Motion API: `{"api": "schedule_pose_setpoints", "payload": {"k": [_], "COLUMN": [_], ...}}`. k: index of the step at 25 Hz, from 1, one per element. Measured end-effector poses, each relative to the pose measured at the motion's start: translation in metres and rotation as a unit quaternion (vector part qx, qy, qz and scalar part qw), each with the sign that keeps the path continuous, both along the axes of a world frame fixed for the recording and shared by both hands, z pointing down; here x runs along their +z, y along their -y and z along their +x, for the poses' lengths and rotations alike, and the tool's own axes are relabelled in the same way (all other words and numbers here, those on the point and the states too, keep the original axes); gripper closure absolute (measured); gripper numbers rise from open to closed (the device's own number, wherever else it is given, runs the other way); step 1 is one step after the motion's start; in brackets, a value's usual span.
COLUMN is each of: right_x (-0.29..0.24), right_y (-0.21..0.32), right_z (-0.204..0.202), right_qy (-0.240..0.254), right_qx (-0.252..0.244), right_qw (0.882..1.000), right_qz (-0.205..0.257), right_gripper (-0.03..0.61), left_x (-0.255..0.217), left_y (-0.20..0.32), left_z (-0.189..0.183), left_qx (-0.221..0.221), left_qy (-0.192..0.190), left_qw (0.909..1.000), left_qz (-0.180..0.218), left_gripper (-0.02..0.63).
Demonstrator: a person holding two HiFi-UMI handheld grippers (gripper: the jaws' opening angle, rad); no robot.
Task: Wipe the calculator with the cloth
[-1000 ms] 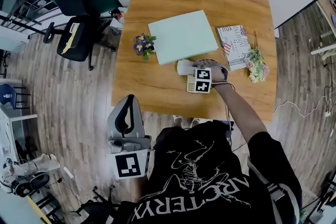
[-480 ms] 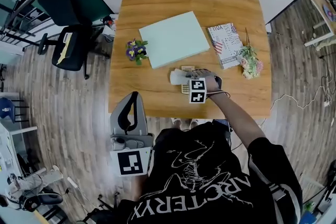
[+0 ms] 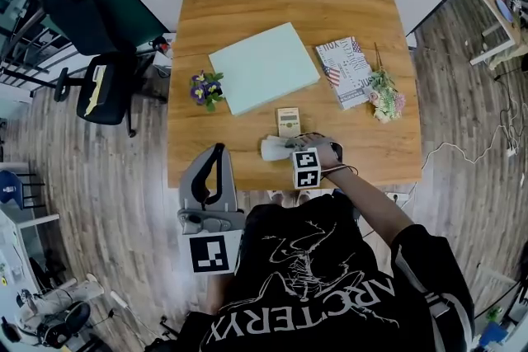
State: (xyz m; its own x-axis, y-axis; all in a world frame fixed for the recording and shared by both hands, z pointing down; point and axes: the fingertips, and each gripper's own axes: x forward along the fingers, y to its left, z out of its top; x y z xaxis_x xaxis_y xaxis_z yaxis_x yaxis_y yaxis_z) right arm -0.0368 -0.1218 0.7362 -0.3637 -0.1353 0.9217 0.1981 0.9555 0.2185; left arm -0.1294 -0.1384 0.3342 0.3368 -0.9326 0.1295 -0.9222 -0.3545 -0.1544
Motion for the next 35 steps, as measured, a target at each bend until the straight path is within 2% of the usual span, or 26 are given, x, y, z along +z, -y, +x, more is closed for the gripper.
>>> {"api": "schedule_pose_setpoints", "payload": {"k": [7, 11, 13, 15, 17, 19, 20, 21, 23, 26, 28, 29, 30, 31, 32, 35], "right_x": [0.012, 0.018, 0.011, -0.018, -0.064, -0.113, -0.140, -0.171, -0.238, -0.327, -0.367, -0.383, -0.397, -0.407, -0.414, -0.421], "right_y": [-0.038, -0.045, -0.042, -0.030, -0.006, 0.018, 0.028, 0.036, 0.047, 0.051, 0.048, 0.047, 0.047, 0.046, 0.046, 0.047], "right_z": [-0.002, -0.002, -0.001, 0.004, 0.023, 0.057, 0.078, 0.101, 0.145, 0.188, 0.201, 0.202, 0.201, 0.198, 0.193, 0.174], "right_qy": [-0.003, 0.008, 0.030, 0.093, 0.179, 0.263, 0.306, 0.350, 0.428, 0.526, 0.579, 0.601, 0.616, 0.624, 0.627, 0.628], "right_qx": [-0.015, 0.003, 0.025, 0.087, 0.172, 0.239, 0.269, 0.302, 0.365, 0.408, 0.411, 0.408, 0.402, 0.396, 0.389, 0.375], "right_qw": [0.999, 0.999, 0.997, 0.989, 0.965, 0.933, 0.912, 0.887, 0.826, 0.742, 0.697, 0.680, 0.667, 0.662, 0.661, 0.670], "right_qz": [-0.041, -0.053, -0.061, -0.076, -0.078, -0.056, -0.040, -0.022, 0.018, 0.075, 0.096, 0.106, 0.117, 0.127, 0.134, 0.127], "right_gripper": [0.489, 0.489, 0.489, 0.489, 0.489, 0.489, 0.489, 0.488, 0.489, 0.488, 0.488, 0.488, 0.488, 0.488, 0.489, 0.489], "left_x": [-0.004, -0.002, -0.001, -0.001, -0.001, -0.002, -0.002, -0.003, -0.007, -0.017, -0.018, -0.017, -0.017, -0.017, -0.019, -0.021], "left_y": [0.004, 0.005, 0.006, 0.007, 0.009, 0.015, 0.018, 0.021, 0.027, 0.032, 0.036, 0.037, 0.038, 0.039, 0.038, 0.035], "left_z": [0.001, 0.003, 0.004, 0.006, 0.008, 0.012, 0.015, 0.018, 0.023, 0.027, 0.033, 0.036, 0.040, 0.043, 0.046, 0.049], "left_qx": [0.007, 0.013, 0.015, 0.019, 0.026, 0.032, 0.035, 0.039, 0.045, 0.048, 0.049, 0.049, 0.050, 0.052, 0.054, 0.053], "left_qy": [-0.004, -0.003, -0.001, 0.005, 0.009, 0.012, 0.015, 0.017, 0.014, 0.000, 0.009, 0.013, 0.013, 0.011, 0.008, 0.008], "left_qw": [0.9999, 0.9999, 0.9999, 0.9998, 0.9996, 0.9993, 0.9992, 0.9989, 0.9986, 0.9983, 0.9980, 0.9980, 0.9980, 0.9979, 0.9977, 0.9976], "left_qz": [0.007, 0.006, 0.007, 0.007, 0.010, 0.014, 0.016, 0.018, 0.023, 0.034, 0.038, 0.037, 0.037, 0.038, 0.040, 0.043], "left_gripper": [0.604, 0.604, 0.604, 0.604, 0.604, 0.604, 0.604, 0.604, 0.604, 0.604, 0.604, 0.604, 0.604, 0.604, 0.604, 0.604]}}
